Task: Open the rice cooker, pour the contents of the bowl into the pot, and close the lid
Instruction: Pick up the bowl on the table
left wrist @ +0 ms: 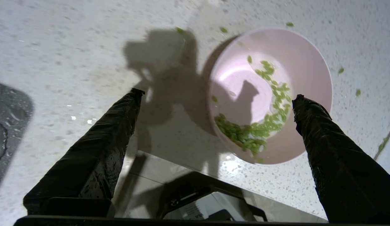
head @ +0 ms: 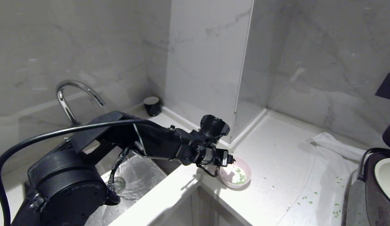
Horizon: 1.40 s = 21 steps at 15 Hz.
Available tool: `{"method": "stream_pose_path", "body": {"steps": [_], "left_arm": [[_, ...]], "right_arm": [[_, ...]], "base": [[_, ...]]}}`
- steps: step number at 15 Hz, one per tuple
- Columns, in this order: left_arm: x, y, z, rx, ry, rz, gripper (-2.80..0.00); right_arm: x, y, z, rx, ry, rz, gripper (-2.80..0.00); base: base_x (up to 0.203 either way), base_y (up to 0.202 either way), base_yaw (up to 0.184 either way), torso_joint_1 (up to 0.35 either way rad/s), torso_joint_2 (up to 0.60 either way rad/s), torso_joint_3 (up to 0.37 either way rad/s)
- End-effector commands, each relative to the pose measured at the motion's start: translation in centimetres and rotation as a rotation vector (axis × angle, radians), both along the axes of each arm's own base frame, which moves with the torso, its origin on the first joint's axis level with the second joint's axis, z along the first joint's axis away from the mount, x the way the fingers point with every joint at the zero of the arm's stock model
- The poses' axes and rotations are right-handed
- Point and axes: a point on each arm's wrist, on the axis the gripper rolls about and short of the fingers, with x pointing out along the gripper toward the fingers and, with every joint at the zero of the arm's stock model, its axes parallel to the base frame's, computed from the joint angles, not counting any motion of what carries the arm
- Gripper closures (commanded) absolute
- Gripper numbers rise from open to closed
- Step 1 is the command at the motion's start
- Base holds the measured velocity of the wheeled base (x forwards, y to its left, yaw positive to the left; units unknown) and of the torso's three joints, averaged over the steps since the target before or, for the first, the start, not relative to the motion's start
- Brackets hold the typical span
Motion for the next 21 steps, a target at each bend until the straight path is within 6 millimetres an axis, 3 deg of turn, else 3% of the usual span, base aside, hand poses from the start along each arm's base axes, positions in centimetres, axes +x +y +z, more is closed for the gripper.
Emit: {"method": "stream_pose_path", "body": {"steps": [1, 6, 9, 13, 21], "left_arm": [[-1.0, -1.6, -2.2, 0.035, 0.027, -0.032, -2.8], [-1.3, -1.4, -3.2, 0.091, 0.072, -0.032, -2.8], [-1.0, -1.6, -5.0, 0.133, 0.078, -0.008, -2.8], [-0.8, -1.9, -5.1, 0.138, 0.071, -0.003, -2.8], [-0.3, -0.3, -5.3, 0.239, 0.088, 0.073, -2.8]], "right_arm": [[0.0, 0.0, 0.0, 0.0, 0.0, 0.0, 0.0], [0.0, 0.0, 0.0, 0.0, 0.0, 0.0, 0.0], [0.0, 0.0, 0.0, 0.0, 0.001, 0.001, 0.0], [0.0, 0.0, 0.0, 0.0, 0.001, 0.001, 0.0], [0.0, 0.0, 0.0, 0.0, 0.001, 0.0, 0.0]], "base": [[0.0, 0.0, 0.0, 0.0, 0.0, 0.0], [0.0, 0.0, 0.0, 0.0, 0.0, 0.0], [0.0, 0.0, 0.0, 0.0, 0.0, 0.0], [0.0, 0.0, 0.0, 0.0, 0.0, 0.0], [0.0, 0.0, 0.0, 0.0, 0.0, 0.0]]}}
